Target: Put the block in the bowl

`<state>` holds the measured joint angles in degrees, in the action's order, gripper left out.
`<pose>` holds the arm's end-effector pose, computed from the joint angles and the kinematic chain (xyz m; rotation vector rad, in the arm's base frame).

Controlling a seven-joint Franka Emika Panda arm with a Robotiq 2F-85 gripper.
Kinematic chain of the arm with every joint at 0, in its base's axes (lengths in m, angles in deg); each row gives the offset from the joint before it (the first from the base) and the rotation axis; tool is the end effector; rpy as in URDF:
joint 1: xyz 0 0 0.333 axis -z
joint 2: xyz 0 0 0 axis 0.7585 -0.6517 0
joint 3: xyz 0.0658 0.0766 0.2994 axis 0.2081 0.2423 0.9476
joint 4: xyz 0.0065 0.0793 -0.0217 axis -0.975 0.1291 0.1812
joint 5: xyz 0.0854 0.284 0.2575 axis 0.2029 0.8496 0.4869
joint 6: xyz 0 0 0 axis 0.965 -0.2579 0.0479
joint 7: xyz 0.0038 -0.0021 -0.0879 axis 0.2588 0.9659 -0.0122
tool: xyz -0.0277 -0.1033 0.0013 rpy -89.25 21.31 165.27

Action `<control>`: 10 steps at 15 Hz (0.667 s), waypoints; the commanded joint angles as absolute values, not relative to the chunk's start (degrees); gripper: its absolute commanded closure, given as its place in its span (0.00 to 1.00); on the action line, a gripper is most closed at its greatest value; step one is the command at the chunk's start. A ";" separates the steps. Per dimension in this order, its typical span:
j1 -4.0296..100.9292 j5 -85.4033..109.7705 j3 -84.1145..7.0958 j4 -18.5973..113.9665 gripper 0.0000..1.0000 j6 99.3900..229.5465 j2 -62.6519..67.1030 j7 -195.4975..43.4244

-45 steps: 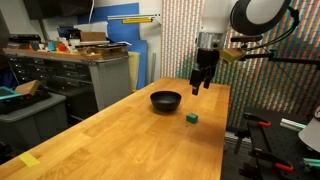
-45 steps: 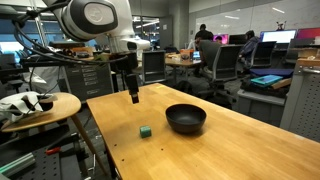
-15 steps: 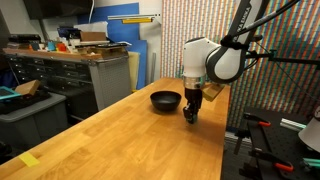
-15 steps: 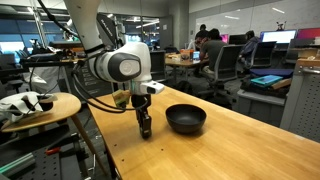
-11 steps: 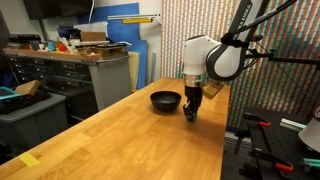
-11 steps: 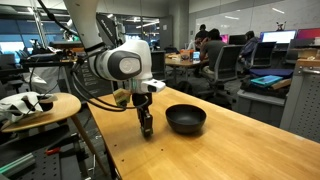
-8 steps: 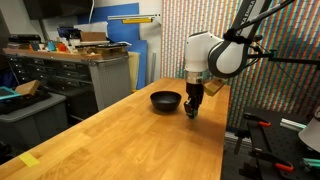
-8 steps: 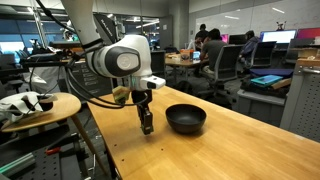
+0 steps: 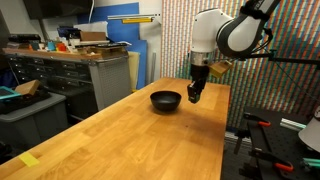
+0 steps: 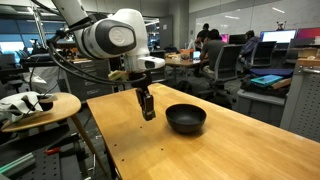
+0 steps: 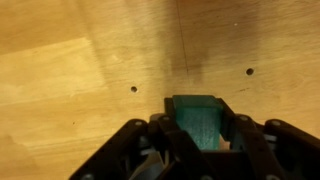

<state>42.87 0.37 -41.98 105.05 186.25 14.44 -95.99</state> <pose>0.4390 0.0015 0.2294 3.0170 -0.3194 0.0957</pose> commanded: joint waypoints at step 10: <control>47.12 0.96 -38.27 84.71 0.82 173.01 10.17 -88.76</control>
<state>45.49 0.01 -39.20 92.12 176.47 15.11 -92.84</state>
